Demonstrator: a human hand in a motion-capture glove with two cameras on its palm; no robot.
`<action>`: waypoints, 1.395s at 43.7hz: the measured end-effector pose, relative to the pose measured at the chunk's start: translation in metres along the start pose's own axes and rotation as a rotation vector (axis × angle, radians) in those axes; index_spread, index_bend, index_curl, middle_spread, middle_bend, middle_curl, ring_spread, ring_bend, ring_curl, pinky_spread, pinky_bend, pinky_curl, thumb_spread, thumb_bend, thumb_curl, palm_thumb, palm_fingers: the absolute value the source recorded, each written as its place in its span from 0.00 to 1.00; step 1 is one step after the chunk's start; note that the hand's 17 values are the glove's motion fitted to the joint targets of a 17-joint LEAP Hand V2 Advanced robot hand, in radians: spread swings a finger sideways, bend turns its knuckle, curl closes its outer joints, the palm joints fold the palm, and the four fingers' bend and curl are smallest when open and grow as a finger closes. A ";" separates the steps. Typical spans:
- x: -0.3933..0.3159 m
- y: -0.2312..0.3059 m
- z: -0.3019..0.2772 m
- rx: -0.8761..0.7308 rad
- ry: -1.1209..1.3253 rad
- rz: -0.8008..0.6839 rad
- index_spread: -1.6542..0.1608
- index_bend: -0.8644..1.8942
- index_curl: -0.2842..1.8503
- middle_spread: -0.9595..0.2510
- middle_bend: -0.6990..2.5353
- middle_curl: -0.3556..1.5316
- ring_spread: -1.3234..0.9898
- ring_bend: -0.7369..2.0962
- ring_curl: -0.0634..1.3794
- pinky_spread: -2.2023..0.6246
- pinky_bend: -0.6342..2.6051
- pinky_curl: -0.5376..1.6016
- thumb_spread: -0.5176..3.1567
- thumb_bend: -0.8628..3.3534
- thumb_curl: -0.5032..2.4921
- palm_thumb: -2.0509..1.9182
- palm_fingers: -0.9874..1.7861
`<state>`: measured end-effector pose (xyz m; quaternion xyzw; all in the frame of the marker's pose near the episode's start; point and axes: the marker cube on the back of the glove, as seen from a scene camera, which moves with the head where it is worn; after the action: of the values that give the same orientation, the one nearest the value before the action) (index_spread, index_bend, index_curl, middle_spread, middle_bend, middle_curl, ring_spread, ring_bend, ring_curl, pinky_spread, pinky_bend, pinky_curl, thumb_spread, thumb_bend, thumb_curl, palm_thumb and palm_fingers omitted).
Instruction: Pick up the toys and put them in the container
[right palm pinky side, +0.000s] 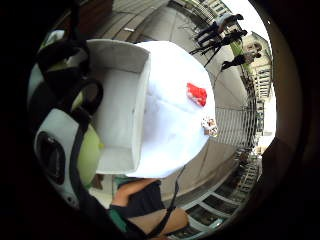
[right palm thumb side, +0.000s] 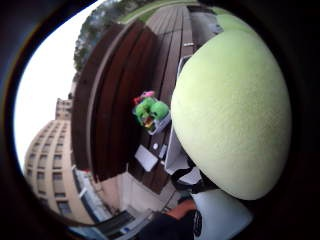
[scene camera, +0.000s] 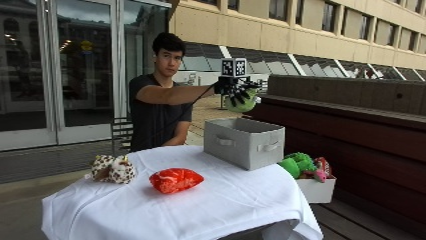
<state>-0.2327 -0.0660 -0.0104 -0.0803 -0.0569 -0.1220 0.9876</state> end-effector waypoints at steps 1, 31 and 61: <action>0.000 0.001 0.001 -0.026 -0.015 -0.013 0.72 0.24 0.16 0.52 0.36 0.49 0.40 0.66 0.39 0.63 0.57 0.48 0.38 0.23 0.45 0.64 0.54; 0.220 0.107 -0.057 0.222 0.196 0.148 0.75 0.34 0.17 0.80 0.29 0.43 0.56 0.45 0.24 0.77 0.58 0.43 0.40 0.18 0.29 0.49 0.27; 0.488 0.138 0.136 0.118 0.201 0.399 0.74 0.33 0.17 0.76 0.28 0.42 0.55 0.41 0.23 0.78 0.53 0.41 0.40 0.19 0.25 0.49 0.30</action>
<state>0.2591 -0.0231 0.1675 -0.0194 0.0516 0.0720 0.9959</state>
